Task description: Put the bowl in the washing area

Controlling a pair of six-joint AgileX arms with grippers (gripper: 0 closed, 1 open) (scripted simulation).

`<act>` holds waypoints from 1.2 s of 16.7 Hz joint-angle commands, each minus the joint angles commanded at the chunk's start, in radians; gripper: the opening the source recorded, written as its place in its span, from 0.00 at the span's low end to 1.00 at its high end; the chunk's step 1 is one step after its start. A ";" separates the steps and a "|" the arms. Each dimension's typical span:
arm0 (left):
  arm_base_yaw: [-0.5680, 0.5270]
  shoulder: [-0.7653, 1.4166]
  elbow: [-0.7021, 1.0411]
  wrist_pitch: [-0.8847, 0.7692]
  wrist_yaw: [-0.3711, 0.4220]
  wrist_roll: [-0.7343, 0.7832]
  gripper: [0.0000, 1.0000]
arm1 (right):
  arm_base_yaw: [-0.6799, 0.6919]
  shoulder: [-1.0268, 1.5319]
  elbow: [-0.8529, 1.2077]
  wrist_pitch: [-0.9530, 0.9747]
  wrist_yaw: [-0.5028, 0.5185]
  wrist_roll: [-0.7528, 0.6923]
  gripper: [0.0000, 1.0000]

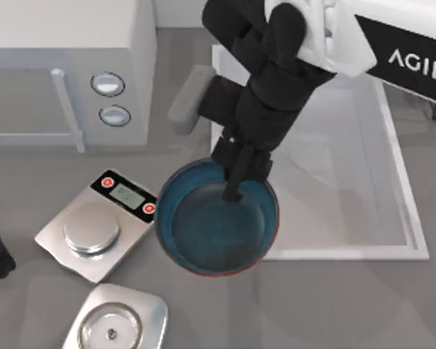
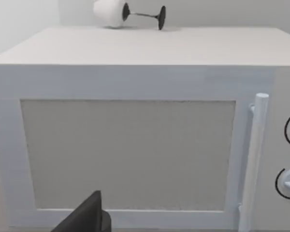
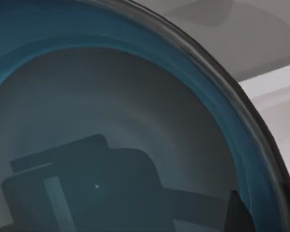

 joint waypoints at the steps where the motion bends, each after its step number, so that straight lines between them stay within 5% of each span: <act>1: 0.000 0.000 0.000 0.000 0.000 0.000 1.00 | -0.001 -0.010 0.034 -0.034 0.000 0.000 0.00; 12: 0.000 0.000 0.000 0.000 0.000 0.000 1.00 | -0.009 -0.031 0.091 -0.076 0.015 0.023 0.00; 20: 0.000 0.000 0.000 0.000 0.000 0.000 1.00 | -0.019 -0.078 -0.207 0.377 0.219 0.161 0.00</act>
